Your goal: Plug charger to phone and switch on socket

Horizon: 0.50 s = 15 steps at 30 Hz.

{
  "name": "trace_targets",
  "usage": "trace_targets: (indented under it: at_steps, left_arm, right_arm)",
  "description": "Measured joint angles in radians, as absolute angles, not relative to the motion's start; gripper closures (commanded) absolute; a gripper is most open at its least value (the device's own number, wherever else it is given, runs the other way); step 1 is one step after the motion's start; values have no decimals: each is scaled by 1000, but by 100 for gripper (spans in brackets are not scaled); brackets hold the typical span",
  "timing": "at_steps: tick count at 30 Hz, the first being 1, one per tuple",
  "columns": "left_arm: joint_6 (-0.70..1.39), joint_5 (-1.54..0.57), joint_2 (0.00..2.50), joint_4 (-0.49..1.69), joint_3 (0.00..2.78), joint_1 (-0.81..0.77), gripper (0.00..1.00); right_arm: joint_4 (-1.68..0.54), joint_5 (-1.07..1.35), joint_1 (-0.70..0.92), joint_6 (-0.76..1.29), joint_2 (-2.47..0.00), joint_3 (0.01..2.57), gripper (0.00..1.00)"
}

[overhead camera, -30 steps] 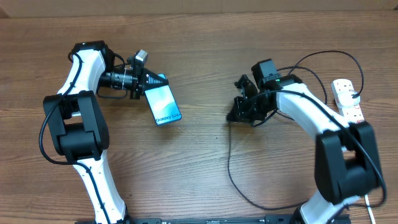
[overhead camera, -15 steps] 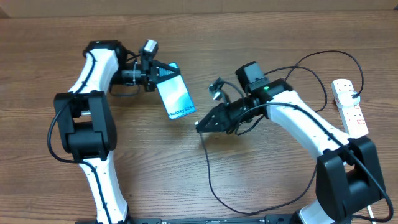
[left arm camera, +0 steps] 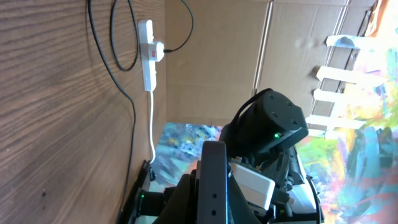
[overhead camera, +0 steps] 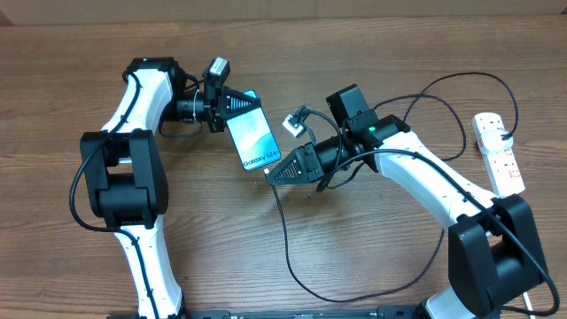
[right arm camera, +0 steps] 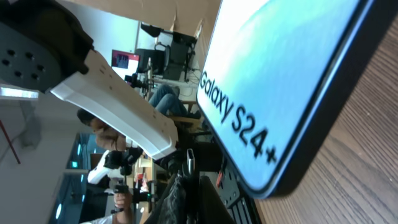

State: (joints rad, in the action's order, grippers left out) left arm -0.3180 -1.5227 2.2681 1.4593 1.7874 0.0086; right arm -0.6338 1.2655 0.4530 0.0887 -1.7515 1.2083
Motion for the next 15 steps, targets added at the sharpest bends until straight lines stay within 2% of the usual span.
trace_targets:
  at_steps: [15]
  left_arm:
    - [-318, -1527, 2268, 1486, 1787, 9, 96]
  right_arm:
    - [-590, 1225, 453, 203, -1752, 1208, 96]
